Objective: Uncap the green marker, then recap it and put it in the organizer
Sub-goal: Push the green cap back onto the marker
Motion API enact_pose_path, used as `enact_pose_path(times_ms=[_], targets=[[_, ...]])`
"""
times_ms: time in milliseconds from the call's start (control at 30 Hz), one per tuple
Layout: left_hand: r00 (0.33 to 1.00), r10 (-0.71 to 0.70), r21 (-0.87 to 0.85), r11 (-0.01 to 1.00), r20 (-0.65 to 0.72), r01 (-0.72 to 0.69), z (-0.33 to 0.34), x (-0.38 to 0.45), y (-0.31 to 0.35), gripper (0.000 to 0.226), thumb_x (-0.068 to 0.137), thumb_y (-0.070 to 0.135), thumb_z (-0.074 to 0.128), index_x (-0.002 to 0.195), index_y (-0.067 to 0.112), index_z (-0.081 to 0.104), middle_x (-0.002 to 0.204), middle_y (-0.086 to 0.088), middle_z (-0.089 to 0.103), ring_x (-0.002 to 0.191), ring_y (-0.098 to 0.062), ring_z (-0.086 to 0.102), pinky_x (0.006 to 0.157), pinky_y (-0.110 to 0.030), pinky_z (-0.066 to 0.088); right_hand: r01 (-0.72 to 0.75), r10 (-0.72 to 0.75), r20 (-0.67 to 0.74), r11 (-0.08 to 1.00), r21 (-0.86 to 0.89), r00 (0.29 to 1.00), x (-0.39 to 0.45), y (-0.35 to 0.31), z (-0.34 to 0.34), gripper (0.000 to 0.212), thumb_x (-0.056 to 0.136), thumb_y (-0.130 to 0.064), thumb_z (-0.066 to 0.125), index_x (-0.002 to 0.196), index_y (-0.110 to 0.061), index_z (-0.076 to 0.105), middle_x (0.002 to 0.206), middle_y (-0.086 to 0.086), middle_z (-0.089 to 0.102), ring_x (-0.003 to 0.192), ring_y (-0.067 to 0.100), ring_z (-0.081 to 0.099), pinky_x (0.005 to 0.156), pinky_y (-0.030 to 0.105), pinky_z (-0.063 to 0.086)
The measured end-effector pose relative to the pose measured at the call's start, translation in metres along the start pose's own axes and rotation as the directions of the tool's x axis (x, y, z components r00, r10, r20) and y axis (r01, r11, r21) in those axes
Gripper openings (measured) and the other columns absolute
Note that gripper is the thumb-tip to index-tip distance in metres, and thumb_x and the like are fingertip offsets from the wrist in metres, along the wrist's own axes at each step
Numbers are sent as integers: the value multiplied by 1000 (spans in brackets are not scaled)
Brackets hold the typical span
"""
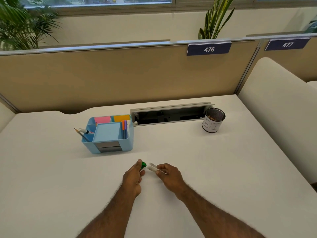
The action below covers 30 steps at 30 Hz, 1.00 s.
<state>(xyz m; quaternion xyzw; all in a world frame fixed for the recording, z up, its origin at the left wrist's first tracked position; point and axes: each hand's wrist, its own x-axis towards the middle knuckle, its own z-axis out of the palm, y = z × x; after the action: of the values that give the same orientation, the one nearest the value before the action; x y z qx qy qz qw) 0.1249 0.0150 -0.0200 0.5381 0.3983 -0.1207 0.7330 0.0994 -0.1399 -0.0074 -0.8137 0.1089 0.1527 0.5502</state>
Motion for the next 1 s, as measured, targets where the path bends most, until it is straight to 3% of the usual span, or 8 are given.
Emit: enact_pose_path(times_ms=[267, 500, 700, 900, 1000], targets=[[1000, 19, 24, 1000, 14, -20, 0, -1, -3, 13, 83, 30, 70, 92, 21, 69, 107, -5, 67, 96, -21, 60, 92, -35, 38, 84, -84, 4, 989, -123, 996, 3, -4, 9, 27, 85, -33, 65, 111, -24, 67, 106, -6, 71, 83, 4, 57, 78, 21, 45], [999, 35, -4, 999, 37, -34, -1, -4, -2, 10, 83, 27, 70, 92, 21, 70, 109, -4, 68, 97, -23, 60, 92, -35, 38, 105, -107, -7, 981, -166, 994, 5, -6, 16, 28, 84, -36, 67, 109, -25, 68, 104, -6, 73, 83, 4, 58, 78, 21, 46], [999, 35, 9, 999, 37, -35, -1, -3, -2, 12, 83, 26, 70, 93, 20, 70, 110, -6, 67, 100, -24, 59, 92, -35, 39, 123, -127, -7, 973, -193, 992, 4, -6, 17, 30, 84, -37, 66, 111, -25, 67, 106, -6, 73, 85, 5, 59, 79, 21, 46], [999, 32, 14, 999, 18, -32, -1, -1, -3, 29, 83, 26, 70, 108, 11, 70, 111, -9, 68, 97, -23, 59, 91, -35, 41, 148, -158, -27, 966, -213, 987, 2, -6, 17, 32, 84, -36, 67, 114, -25, 67, 108, -6, 73, 91, 10, 65, 82, 22, 48], [999, 32, 7, 999, 25, -33, 0, -2, -3, 32, 82, 26, 71, 109, 9, 70, 106, -9, 68, 93, -21, 59, 82, -29, 44, 154, -164, -32, 966, -207, 986, 1, -7, 17, 31, 84, -35, 67, 114, -24, 67, 108, -6, 73, 89, 9, 65, 82, 23, 49]])
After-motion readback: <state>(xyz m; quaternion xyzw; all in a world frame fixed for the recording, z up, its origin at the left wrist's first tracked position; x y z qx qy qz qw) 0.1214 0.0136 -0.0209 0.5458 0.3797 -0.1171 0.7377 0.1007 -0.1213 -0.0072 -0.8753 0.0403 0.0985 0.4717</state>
